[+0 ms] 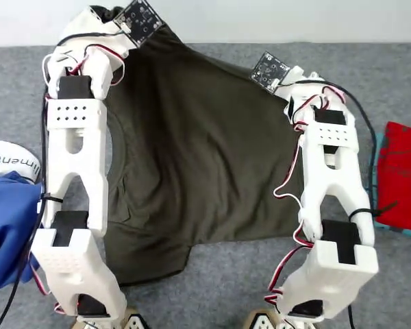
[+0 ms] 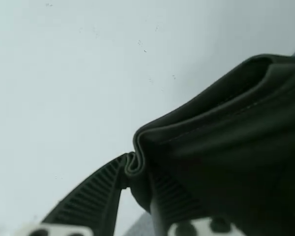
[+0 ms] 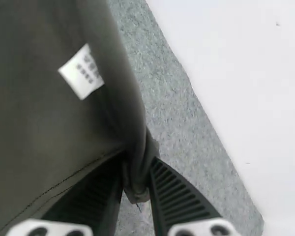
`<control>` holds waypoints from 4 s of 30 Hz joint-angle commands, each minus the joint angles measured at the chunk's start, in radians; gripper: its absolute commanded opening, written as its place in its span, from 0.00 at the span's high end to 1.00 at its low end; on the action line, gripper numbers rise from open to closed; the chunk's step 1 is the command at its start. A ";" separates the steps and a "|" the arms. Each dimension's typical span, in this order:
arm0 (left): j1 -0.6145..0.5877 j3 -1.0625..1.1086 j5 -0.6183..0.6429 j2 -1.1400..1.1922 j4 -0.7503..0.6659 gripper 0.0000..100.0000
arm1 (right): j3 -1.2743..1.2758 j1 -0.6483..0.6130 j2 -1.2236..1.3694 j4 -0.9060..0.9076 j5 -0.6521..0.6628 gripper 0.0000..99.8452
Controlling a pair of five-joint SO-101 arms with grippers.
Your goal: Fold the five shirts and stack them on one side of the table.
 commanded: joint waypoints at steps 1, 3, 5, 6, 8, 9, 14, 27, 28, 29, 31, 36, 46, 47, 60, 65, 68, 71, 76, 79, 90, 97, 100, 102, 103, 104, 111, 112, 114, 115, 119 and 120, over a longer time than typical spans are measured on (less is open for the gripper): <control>0.011 -0.058 -0.014 -0.058 0.034 0.99 | -0.071 0.004 -0.024 -0.010 0.014 0.99; 0.023 -0.058 -0.014 -0.080 0.129 0.99 | -0.069 0.004 -0.045 0.030 0.014 0.99; 0.034 -0.058 -0.014 -0.098 0.258 0.99 | -0.069 0.002 -0.068 0.096 0.014 0.99; 0.038 -0.058 -0.014 -0.106 0.331 0.99 | -0.069 0.002 -0.082 0.139 0.014 0.99; 0.038 -0.058 -0.014 -0.121 0.479 0.99 | -0.068 0.002 -0.110 0.237 0.012 0.99; 0.035 -0.058 -0.015 -0.127 0.549 0.99 | -0.068 0.004 -0.125 0.291 0.011 0.99; 0.031 -0.058 -0.015 -0.161 0.893 0.99 | -0.066 0.004 -0.199 0.552 0.011 0.99; 0.052 0.390 -0.003 -0.488 1.096 0.99 | -0.064 0.019 -0.217 0.957 0.009 0.99; 0.058 0.455 -0.003 -0.535 1.094 0.99 | -0.063 0.019 -0.217 0.986 0.009 0.99; 0.060 0.516 -0.003 -0.583 1.092 0.99 | -0.063 0.021 -0.217 1.010 0.009 0.99; 0.064 0.638 -0.003 -0.675 1.092 0.99 | -0.063 0.035 -0.216 1.047 0.009 0.99; 0.058 0.935 -0.005 -0.859 1.025 0.99 | 0.028 0.065 -0.209 1.053 0.014 0.99; 0.057 1.311 -0.041 -1.122 0.956 0.99 | 0.157 0.076 -0.213 1.049 0.014 0.99; 0.057 1.337 -0.044 -1.143 0.956 0.99 | 0.161 0.084 -0.213 1.049 0.015 0.99; -0.097 1.448 -0.041 -1.438 0.919 0.85 | 0.109 0.107 -0.219 1.196 0.009 0.83; -0.127 1.448 -0.044 -1.590 0.965 0.84 | 0.034 0.107 -0.219 1.270 0.011 0.82; -0.127 1.449 -0.043 -1.653 0.962 0.84 | 0.003 0.107 -0.219 1.287 0.009 0.82; -0.129 1.446 -0.015 -1.695 0.956 0.84 | -0.029 0.107 -0.219 1.288 0.006 0.82; -0.129 1.406 0.138 -1.711 0.858 0.85 | -0.126 0.077 -0.213 1.279 -0.117 0.83; -0.123 1.397 0.196 -1.663 0.784 0.90 | -0.173 0.050 -0.209 1.276 -0.216 0.83; -0.121 1.207 0.385 -1.217 0.585 0.99 | -0.170 -0.028 -0.191 0.983 -0.614 0.98; -0.026 1.026 0.499 -0.872 0.555 0.99 | -0.172 -0.039 -0.059 0.843 -0.755 0.99; 0.021 0.964 0.546 -0.750 0.548 0.99 | -0.172 -0.039 0.005 0.825 -0.779 0.99; 0.040 0.918 0.578 -0.667 0.546 0.99 | -0.173 -0.041 0.044 0.820 -0.779 0.99; 0.044 0.894 0.592 -0.624 0.546 0.99 | -0.173 -0.042 0.061 0.820 -0.778 0.99; 0.048 0.866 0.603 -0.580 0.546 0.99 | -0.173 -0.047 0.079 0.819 -0.776 0.99; 0.043 0.662 0.615 -0.267 0.546 0.98 | -0.173 -0.047 0.220 0.736 -0.775 0.99; 0.041 0.636 0.615 -0.222 0.546 0.98 | -0.173 -0.044 0.243 0.717 -0.773 0.99; 0.031 0.588 0.615 -0.135 0.546 0.98 | -0.173 -0.030 0.283 0.687 -0.773 0.99; 0.018 0.567 0.615 -0.092 0.546 0.98 | -0.173 -0.022 0.302 0.671 -0.773 0.99; -0.046 0.507 0.615 0.043 0.555 0.98 | -0.216 0.013 0.349 0.659 -0.773 0.99; -0.060 0.503 0.615 0.063 0.563 0.98 | -0.236 0.025 0.357 0.667 -0.773 0.99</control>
